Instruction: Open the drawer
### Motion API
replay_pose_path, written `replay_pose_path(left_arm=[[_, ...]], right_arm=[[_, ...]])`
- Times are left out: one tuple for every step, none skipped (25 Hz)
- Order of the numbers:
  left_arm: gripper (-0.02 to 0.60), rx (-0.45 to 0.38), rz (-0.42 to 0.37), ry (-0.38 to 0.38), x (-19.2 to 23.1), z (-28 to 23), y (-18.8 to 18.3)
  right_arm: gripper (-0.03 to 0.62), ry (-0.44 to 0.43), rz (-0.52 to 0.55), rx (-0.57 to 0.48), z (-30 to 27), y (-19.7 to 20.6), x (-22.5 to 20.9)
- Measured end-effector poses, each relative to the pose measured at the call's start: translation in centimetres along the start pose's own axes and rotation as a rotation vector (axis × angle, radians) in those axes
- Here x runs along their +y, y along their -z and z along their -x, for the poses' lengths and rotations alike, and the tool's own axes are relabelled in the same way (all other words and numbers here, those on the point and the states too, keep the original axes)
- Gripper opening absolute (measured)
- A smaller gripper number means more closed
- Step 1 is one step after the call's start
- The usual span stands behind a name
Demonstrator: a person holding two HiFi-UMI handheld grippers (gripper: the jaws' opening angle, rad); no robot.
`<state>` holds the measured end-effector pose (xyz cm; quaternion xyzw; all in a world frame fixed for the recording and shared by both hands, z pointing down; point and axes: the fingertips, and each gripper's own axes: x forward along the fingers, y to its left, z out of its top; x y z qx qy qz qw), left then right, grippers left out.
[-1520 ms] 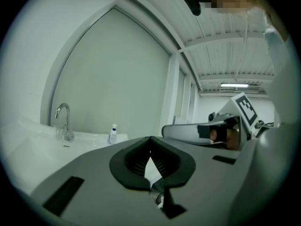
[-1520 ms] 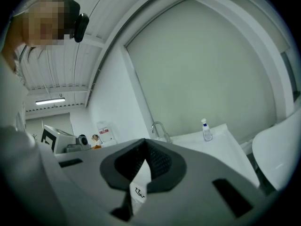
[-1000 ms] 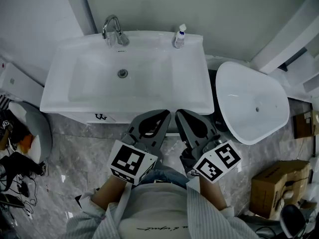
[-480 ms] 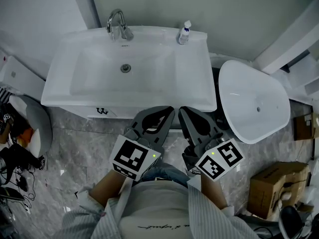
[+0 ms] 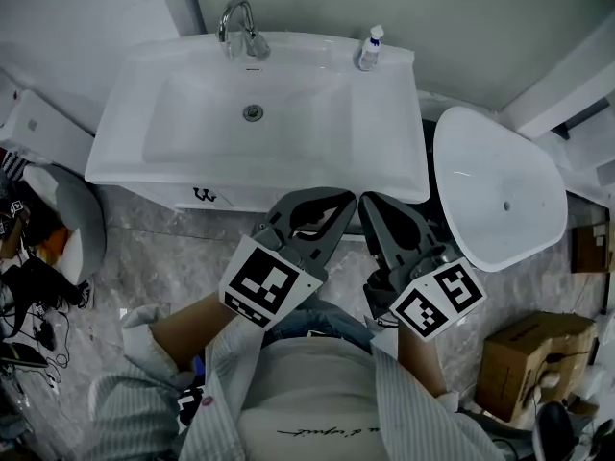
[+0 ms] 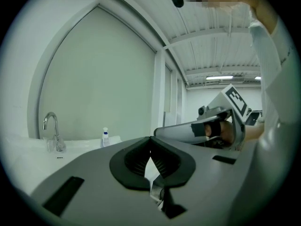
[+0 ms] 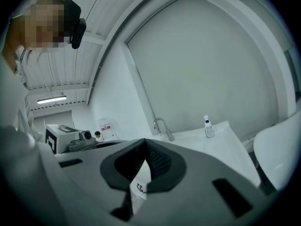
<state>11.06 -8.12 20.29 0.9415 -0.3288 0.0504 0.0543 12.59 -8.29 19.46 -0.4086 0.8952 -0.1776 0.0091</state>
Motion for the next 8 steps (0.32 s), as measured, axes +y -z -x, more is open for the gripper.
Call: replay_pose_path(left_arm=[[0.015,0.003,0.008,0.01,-0.07,-0.08,0.14],[0.015,0.005,0.018,0.02,-0.13,-0.15,0.31],[0.015,0.006,0.025,0.029,-0.18,-0.19,0.48],[0.015,0.005,0.03,0.038,-0.25,-0.17,0.62],[0.015,0.003,0.033,0.046,-0.3,-0.1,0.74],[0.015,-0.001,0.034,0.054,-0.32,-0.01,0.83],[0.015,-0.005,0.035,0.062,-0.32,0.09,0.9],[0.015,-0.008,0.036,0.069,-0.31,0.18,0.96]], right_arm=[[0.009,0.001,0.0,-0.001,0.02,-0.08,-0.1],[0.009,0.004,0.0,-0.003,0.06,-0.17,-0.24],[0.009,0.007,0.002,-0.005,0.14,-0.24,-0.39],[0.009,0.01,0.004,-0.007,0.23,-0.28,-0.51],[0.009,0.014,0.008,-0.011,0.34,-0.32,-0.61],[0.009,0.018,0.013,-0.015,0.43,-0.36,-0.69],[0.009,0.023,0.017,-0.019,0.5,-0.42,-0.78],[0.009,0.027,0.022,-0.023,0.57,-0.48,-0.87]])
